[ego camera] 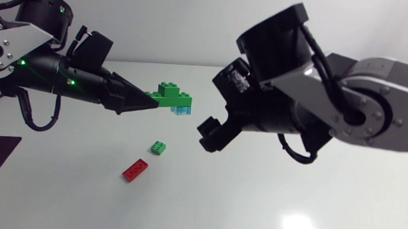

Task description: Separate the duplo bricks

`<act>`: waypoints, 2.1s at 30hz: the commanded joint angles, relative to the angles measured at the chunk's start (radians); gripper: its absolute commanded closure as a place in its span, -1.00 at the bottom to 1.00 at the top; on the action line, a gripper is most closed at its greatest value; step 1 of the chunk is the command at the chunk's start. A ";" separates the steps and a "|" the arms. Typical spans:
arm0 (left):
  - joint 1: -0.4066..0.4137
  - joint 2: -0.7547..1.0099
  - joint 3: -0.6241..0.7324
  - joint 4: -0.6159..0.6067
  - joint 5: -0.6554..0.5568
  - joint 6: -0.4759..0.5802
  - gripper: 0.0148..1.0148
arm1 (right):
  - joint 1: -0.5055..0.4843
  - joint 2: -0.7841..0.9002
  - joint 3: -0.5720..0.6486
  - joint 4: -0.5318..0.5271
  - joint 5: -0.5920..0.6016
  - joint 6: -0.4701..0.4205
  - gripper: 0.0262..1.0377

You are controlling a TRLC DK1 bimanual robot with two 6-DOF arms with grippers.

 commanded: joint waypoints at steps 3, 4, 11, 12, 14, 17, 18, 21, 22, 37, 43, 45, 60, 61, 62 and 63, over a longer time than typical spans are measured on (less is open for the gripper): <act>-0.026 -0.022 -0.040 0.074 0.021 -0.091 0.35 | -0.050 0.089 0.095 -0.081 -0.132 0.180 -0.73; -0.029 -0.025 -0.045 0.100 0.021 -0.111 0.35 | -0.058 0.105 0.112 -0.091 -0.154 0.203 -0.73; -0.035 -0.006 -0.040 0.267 0.012 -0.296 0.35 | -0.101 0.122 0.158 -0.028 -0.195 0.283 -0.73; -0.033 0.005 -0.034 0.290 0.010 -0.328 0.35 | -0.104 0.117 0.152 -0.005 -0.195 0.286 -0.73; -0.032 0.028 -0.025 0.327 0.010 -0.381 0.35 | -0.115 0.108 0.132 0.046 -0.195 0.300 -0.73; -0.036 0.059 -0.013 0.350 0.012 -0.410 0.35 | -0.113 0.088 0.109 0.109 -0.195 0.310 -0.73; -0.038 0.070 -0.009 0.354 0.012 -0.417 0.35 | -0.110 0.082 0.106 0.121 -0.193 0.310 -0.73; -0.029 0.099 0.004 0.356 0.013 -0.431 0.35 | -0.102 0.071 0.112 0.149 -0.184 0.313 -0.73; -0.023 0.106 0.010 0.354 0.013 -0.436 0.35 | -0.101 0.077 0.117 0.149 -0.184 0.313 -0.73; 0.027 0.116 0.037 0.373 0.086 -0.503 0.35 | -0.099 0.152 0.117 0.215 -0.192 0.337 -0.67; 0.025 0.114 0.032 0.373 0.107 -0.511 0.35 | -0.098 0.166 0.126 0.224 -0.193 0.337 -0.64; 0.024 0.113 0.027 0.373 0.112 -0.511 0.35 | -0.098 0.174 0.128 0.230 -0.193 0.337 -0.64; 0.016 0.079 -0.025 0.371 0.138 -0.502 0.35 | -0.101 0.195 0.145 0.258 -0.189 0.332 -0.44; 0.016 0.077 -0.026 0.371 0.138 -0.502 0.35 | -0.101 0.197 0.148 0.258 -0.189 0.332 -0.43; 0.016 0.077 -0.029 0.371 0.139 -0.502 0.35 | -0.101 0.197 0.148 0.259 -0.189 0.332 -0.38; 0.016 0.076 -0.029 0.370 0.142 -0.502 0.35 | -0.101 0.197 0.148 0.262 -0.187 0.332 -0.35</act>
